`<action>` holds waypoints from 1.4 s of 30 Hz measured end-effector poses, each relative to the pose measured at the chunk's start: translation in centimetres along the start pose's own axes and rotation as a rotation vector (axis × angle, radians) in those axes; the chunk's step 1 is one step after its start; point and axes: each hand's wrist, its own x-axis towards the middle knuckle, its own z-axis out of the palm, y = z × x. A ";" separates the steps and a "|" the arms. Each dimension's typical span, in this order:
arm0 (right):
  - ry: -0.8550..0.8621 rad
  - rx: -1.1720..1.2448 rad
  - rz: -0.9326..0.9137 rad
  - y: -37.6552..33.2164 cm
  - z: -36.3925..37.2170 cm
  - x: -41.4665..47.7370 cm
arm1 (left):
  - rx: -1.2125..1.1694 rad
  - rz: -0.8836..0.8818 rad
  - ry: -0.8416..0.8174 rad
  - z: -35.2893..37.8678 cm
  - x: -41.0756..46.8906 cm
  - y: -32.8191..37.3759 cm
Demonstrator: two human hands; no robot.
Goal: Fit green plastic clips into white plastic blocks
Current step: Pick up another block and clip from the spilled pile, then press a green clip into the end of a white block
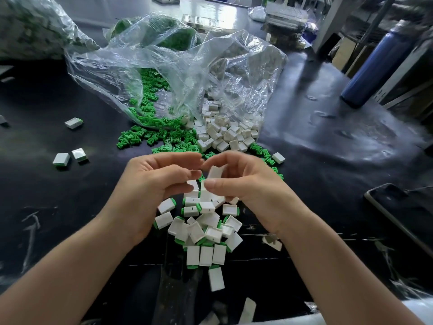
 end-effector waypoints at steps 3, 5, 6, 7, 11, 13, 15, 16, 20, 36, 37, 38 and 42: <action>0.092 -0.120 -0.037 0.2 -0.6 0.2 | 0.071 -0.001 0.146 -0.6 0.8 -0.1; 0.082 -0.200 -0.035 0.3 -1.0 0.2 | 0.125 0.017 0.213 -1.2 1.3 -0.1; 0.061 -0.242 -0.024 0.4 -1.1 0.2 | 0.161 0.028 0.237 -1.4 1.5 -0.2; 0.036 -0.277 -0.007 0.4 -1.2 0.2 | 0.203 0.040 0.255 -1.6 1.7 -0.3; -0.051 -0.377 0.050 0.4 -1.0 0.2 | 0.347 0.071 0.264 -1.5 2.0 -1.0; -0.057 -0.416 0.061 0.4 -0.8 0.2 | 0.417 0.081 0.252 -1.5 2.0 -1.3; -0.049 -0.450 0.065 0.4 -0.8 0.2 | 0.534 0.129 0.217 -1.5 2.0 -1.5; -0.044 -0.455 0.064 0.5 -0.8 0.2 | 0.602 0.167 0.182 -1.5 1.9 -1.6; 0.056 -0.478 0.028 0.7 -1.2 0.6 | 0.886 0.313 0.008 -1.0 1.7 -1.8; 0.666 -0.954 0.201 5.1 -9.1 4.2 | 1.130 0.370 0.136 -1.5 1.1 -1.6; 0.665 -0.963 0.191 5.4 -9.1 4.3 | 1.115 0.379 0.151 -1.5 1.0 -1.6; 0.676 -0.966 0.172 5.5 -9.1 4.4 | 1.096 0.388 0.165 -1.5 1.1 -1.5; 0.765 -0.858 0.088 5.4 -9.2 4.3 | 0.986 0.429 0.212 -1.4 1.1 -1.4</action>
